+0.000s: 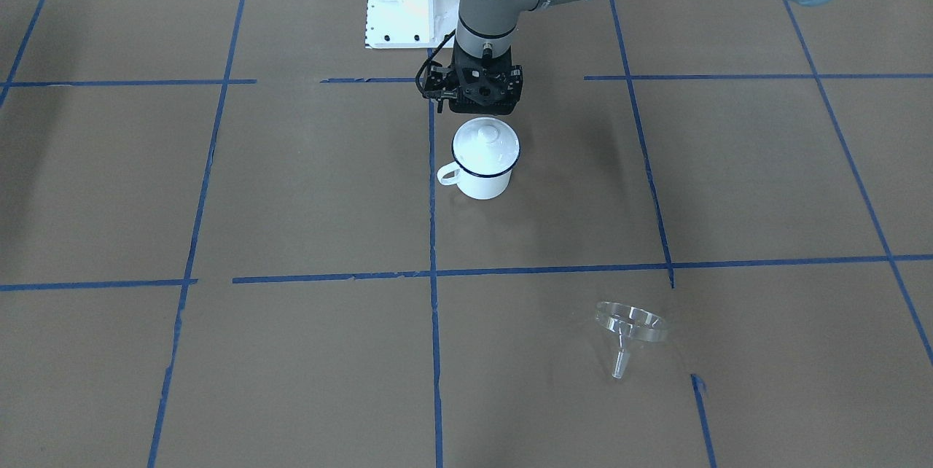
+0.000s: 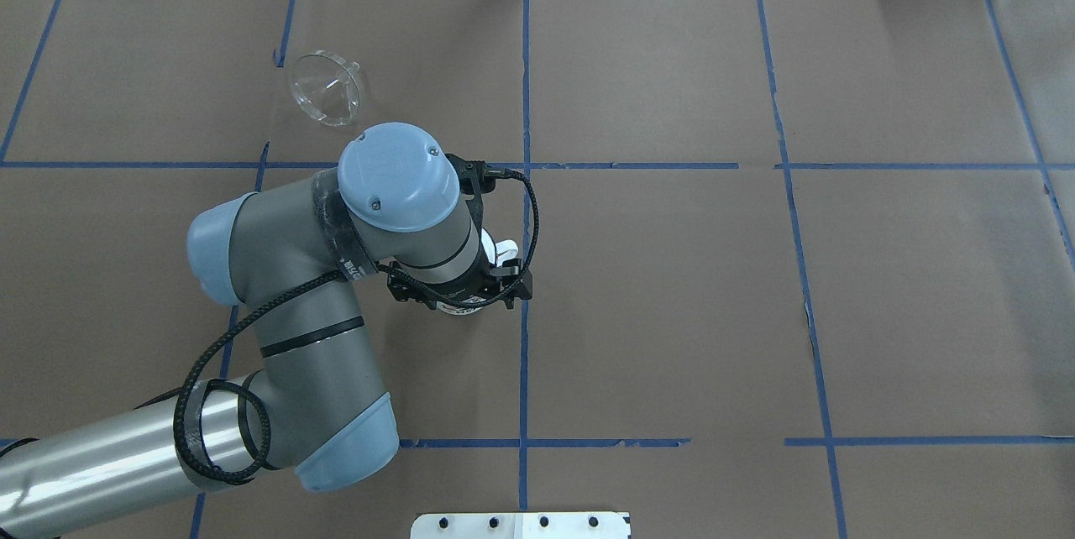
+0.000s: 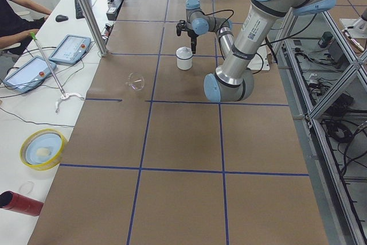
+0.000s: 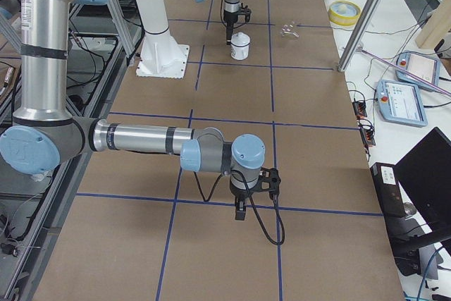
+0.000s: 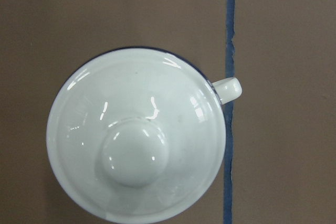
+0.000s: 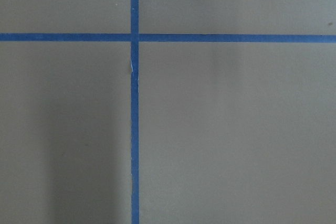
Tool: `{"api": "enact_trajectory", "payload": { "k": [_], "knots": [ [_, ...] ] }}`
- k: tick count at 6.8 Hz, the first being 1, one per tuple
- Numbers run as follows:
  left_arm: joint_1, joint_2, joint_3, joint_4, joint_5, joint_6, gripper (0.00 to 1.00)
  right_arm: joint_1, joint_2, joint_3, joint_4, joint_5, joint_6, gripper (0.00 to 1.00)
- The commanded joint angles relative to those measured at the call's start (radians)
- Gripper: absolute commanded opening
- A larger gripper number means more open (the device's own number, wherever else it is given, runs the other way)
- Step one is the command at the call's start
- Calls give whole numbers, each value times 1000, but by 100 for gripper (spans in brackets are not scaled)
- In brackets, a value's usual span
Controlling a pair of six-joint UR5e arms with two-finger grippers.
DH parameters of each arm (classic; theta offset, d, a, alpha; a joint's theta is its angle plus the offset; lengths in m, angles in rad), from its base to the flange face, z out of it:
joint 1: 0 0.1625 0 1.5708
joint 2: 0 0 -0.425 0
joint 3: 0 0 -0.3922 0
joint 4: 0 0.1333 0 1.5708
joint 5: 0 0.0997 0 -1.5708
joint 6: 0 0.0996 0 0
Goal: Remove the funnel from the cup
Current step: 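Open the left gripper and withdraw it away from the mug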
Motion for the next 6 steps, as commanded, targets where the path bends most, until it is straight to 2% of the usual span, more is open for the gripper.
{"api": "enact_trajectory", "payload": {
  "k": [1, 3, 5, 6],
  "knots": [
    [-2, 2, -35, 2, 4, 2, 100, 0, 0, 0, 0, 0, 0, 100],
    [-51, 114, -222, 4, 2, 15, 100, 0, 0, 0, 0, 0, 0, 100],
    [-212, 143, -269, 5, -1, 20, 100, 0, 0, 0, 0, 0, 0, 100],
    [-269, 150, -267, 7, -2, 125, 100, 0, 0, 0, 0, 0, 0, 100]
  ]
}}
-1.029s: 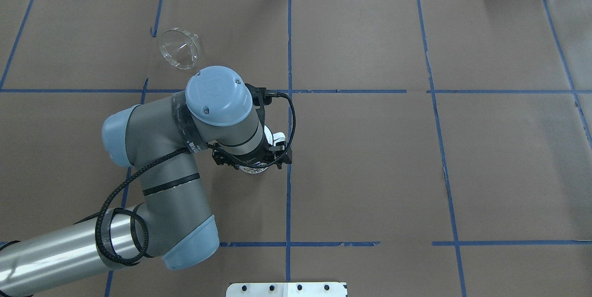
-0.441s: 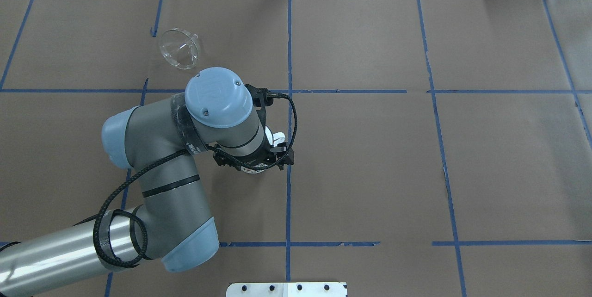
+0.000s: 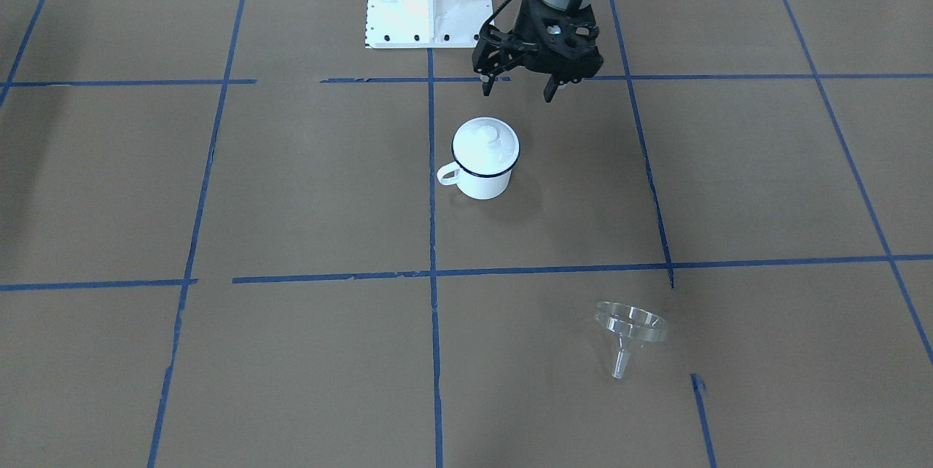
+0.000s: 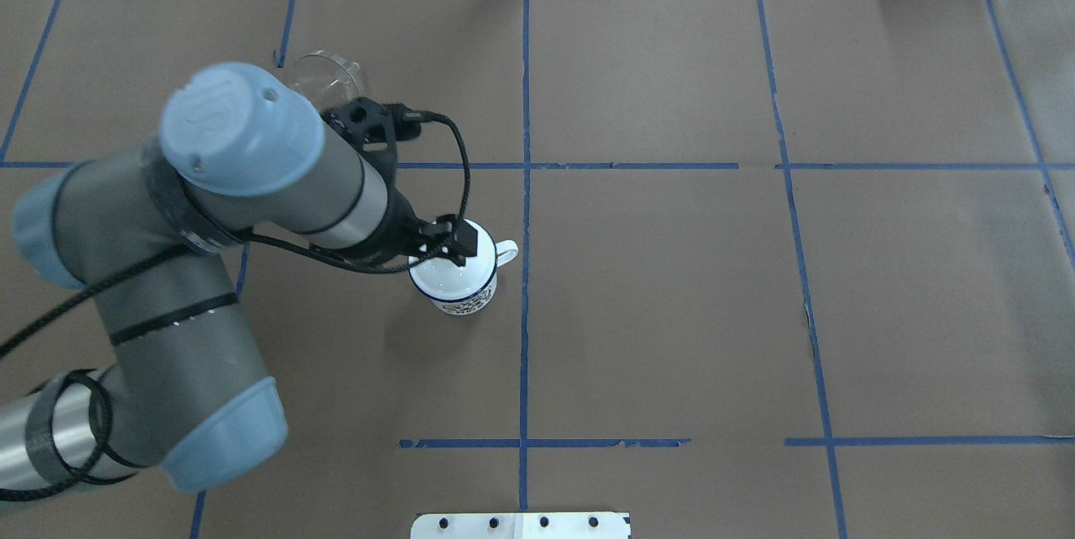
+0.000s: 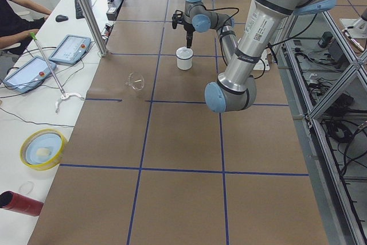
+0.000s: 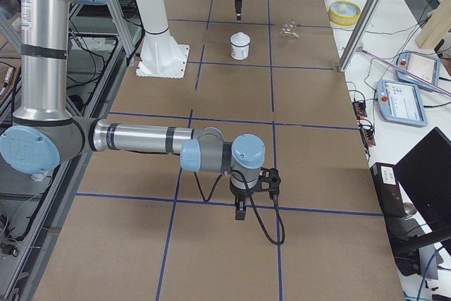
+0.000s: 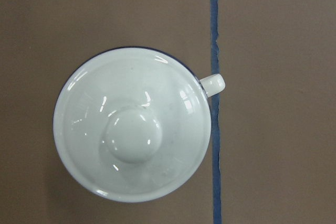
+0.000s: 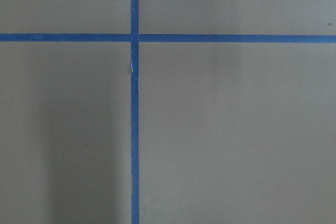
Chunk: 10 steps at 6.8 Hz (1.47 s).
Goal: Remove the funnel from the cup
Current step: 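Open the left gripper and withdraw it away from the mug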
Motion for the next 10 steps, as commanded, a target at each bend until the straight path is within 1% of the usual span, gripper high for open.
{"api": "enact_trajectory", "payload": {
  "k": [1, 2, 3, 4, 5, 6, 7, 8, 10],
  "knots": [
    [-164, 47, 1, 20, -25, 291, 100, 0, 1, 0, 0, 0, 0, 100],
    [-268, 105, 35, 11, -113, 478, 100, 0, 0, 0, 0, 0, 0, 100],
    [-403, 139, 99, 4, -197, 688, 100, 0, 0, 0, 0, 0, 0, 100],
    [-532, 169, 184, 4, -280, 874, 100, 0, 0, 0, 0, 0, 0, 100],
    [-643, 192, 269, 7, -340, 1031, 100, 0, 0, 0, 0, 0, 0, 100],
    [-730, 259, 336, 3, -347, 1171, 100, 0, 0, 0, 0, 0, 0, 100],
    [-848, 300, 416, 4, -351, 1319, 100, 0, 0, 0, 0, 0, 0, 100],
    [-914, 374, 447, 3, -352, 1456, 100, 0, 1, 0, 0, 0, 0, 100],
    [-952, 518, 446, 0, -352, 1496, 100, 0, 0, 0, 0, 0, 0, 100]
  ]
}}
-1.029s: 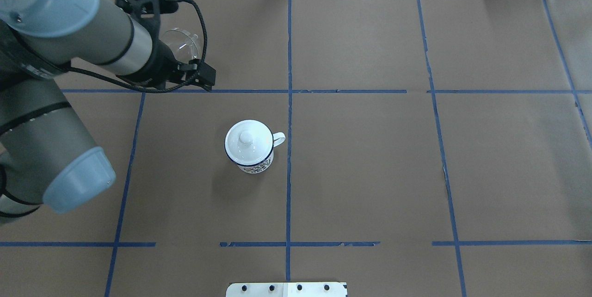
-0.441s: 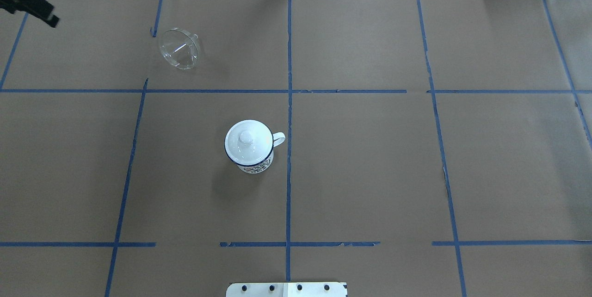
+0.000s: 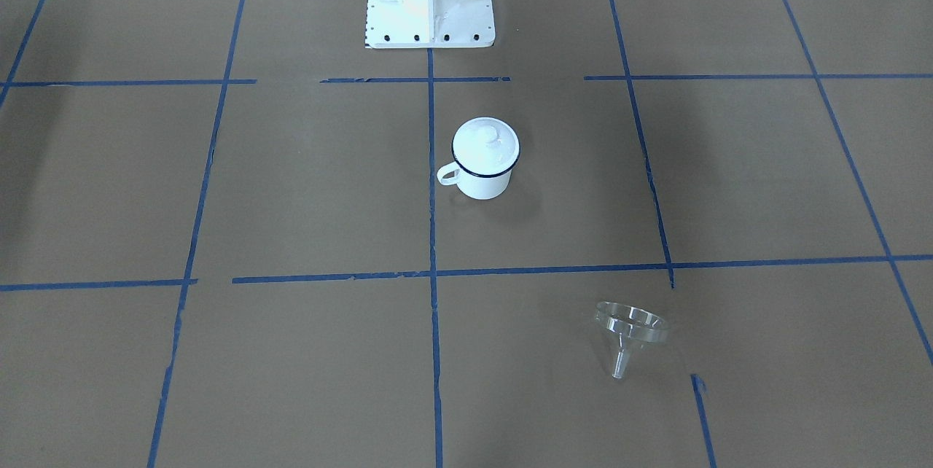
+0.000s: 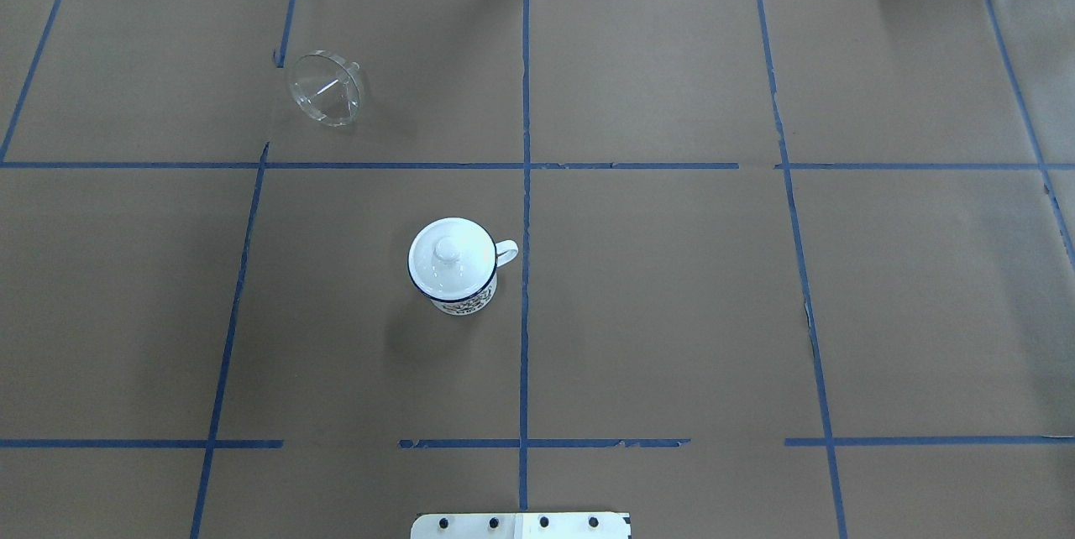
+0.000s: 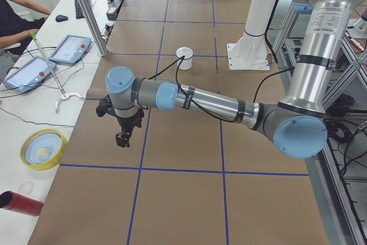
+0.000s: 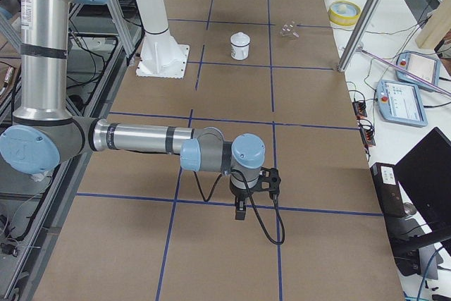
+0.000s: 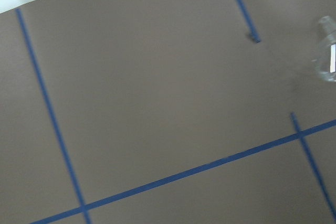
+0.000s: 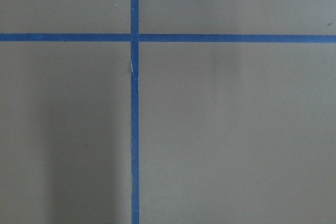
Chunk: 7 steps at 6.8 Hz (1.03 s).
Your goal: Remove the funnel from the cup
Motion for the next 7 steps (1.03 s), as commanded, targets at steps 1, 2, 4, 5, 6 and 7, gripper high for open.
{"api": "enact_trajectory", "payload": {
  "k": [1, 2, 4, 5, 6, 7],
  "knots": [
    [-27, 127, 7, -39, -3, 27, 100, 0, 0, 0, 0, 0, 0, 100],
    [-29, 167, 7, -79, -3, 23, 100, 0, 0, -2, 0, 0, 0, 100],
    [-27, 171, 4, -88, -1, -46, 100, 0, 1, 0, 0, 0, 0, 100],
    [-26, 164, 0, -87, -1, -99, 100, 0, 0, 0, 0, 0, 0, 100],
    [-26, 158, -6, -87, -1, -139, 100, 0, 0, 0, 0, 0, 0, 100],
    [-24, 155, -13, -88, -1, -160, 100, 0, 1, 0, 0, 0, 0, 100]
  ]
}}
